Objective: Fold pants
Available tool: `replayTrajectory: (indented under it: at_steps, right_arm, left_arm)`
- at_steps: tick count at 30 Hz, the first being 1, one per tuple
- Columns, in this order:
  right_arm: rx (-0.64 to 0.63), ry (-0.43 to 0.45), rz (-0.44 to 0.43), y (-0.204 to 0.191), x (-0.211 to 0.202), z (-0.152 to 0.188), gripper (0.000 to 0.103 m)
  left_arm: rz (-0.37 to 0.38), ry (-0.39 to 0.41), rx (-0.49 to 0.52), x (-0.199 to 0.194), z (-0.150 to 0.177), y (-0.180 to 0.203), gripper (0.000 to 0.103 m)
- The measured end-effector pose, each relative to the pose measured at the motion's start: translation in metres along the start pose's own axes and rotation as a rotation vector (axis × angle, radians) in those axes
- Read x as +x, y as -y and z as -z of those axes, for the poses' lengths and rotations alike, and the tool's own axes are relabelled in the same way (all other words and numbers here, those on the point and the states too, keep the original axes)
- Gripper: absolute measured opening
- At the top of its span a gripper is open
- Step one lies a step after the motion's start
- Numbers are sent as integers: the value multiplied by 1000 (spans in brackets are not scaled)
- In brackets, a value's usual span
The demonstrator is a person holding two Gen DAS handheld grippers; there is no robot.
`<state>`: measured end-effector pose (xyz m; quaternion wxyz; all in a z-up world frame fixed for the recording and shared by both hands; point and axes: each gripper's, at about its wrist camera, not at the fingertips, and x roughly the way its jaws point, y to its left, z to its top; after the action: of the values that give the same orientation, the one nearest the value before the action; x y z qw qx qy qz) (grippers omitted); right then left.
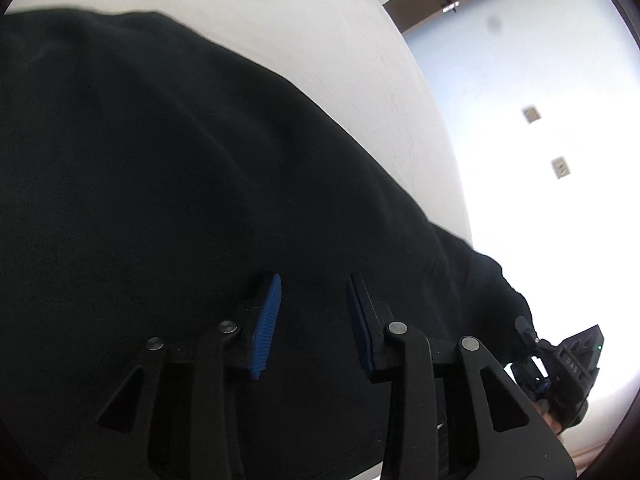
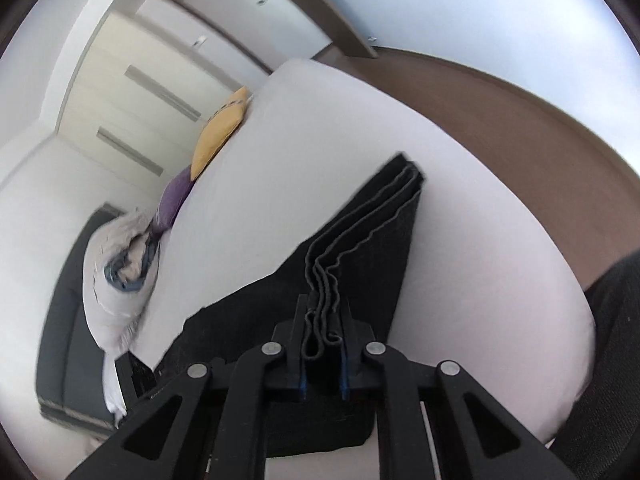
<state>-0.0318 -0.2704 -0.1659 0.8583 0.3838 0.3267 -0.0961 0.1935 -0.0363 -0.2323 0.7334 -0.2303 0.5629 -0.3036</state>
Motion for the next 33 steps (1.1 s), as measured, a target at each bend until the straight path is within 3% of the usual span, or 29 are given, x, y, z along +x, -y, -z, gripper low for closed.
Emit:
replayTrajectory:
  at_steps: [1, 4, 6, 7, 8, 9, 12, 17, 22, 23, 25, 27, 30, 33]
  right_arm:
    - [-84, -8, 0, -21, 5, 4, 12]
    - [-507, -110, 32, -108, 43, 44, 12]
    - [-650, -199, 47, -134, 74, 78, 12]
    - [-667, -229, 51, -139, 85, 88, 12]
    - [-683, -237, 62, -141, 91, 94, 12]
    - [-699, -238, 70, -142, 92, 98, 12]
    - [-709, -215, 70, -143, 89, 97, 12]
    - [-769, -185, 84, -152, 83, 105, 12]
    - [-840, -169, 75, -168, 76, 118, 12]
    - [-845, -169, 71, -169, 75, 120, 12]
    - [-848, -172, 61, -170, 73, 122, 12]
    - [-845, -178, 54, -172, 73, 124, 12]
    - [-852, -188, 44, -178, 74, 126, 12]
    - [-869, -200, 20, -188, 77, 132, 12]
  left_arm:
    - [12, -1, -14, -2, -1, -5, 27]
    - [61, 2, -50, -4, -1, -16, 26]
    - [94, 2, -78, -7, -3, -20, 27]
    - [98, 1, -87, -10, -4, -23, 28]
    - [106, -2, -96, -13, -5, -24, 37]
    - [127, 3, -102, -17, -5, -25, 61]
    - [166, 44, -116, -31, -7, -23, 102]
    - [228, -2, -141, -27, -19, -6, 103]
    - [151, -66, -35, -21, -28, 11, 102]
    - [130, -75, -22, -19, -29, 12, 100]
    - [74, -98, 8, -15, -31, 12, 80]
    - [55, -141, 28, -10, -31, 10, 31]
    - [28, -144, 61, -12, -32, 6, 20]
    - [11, -139, 92, -27, -38, -1, 17]
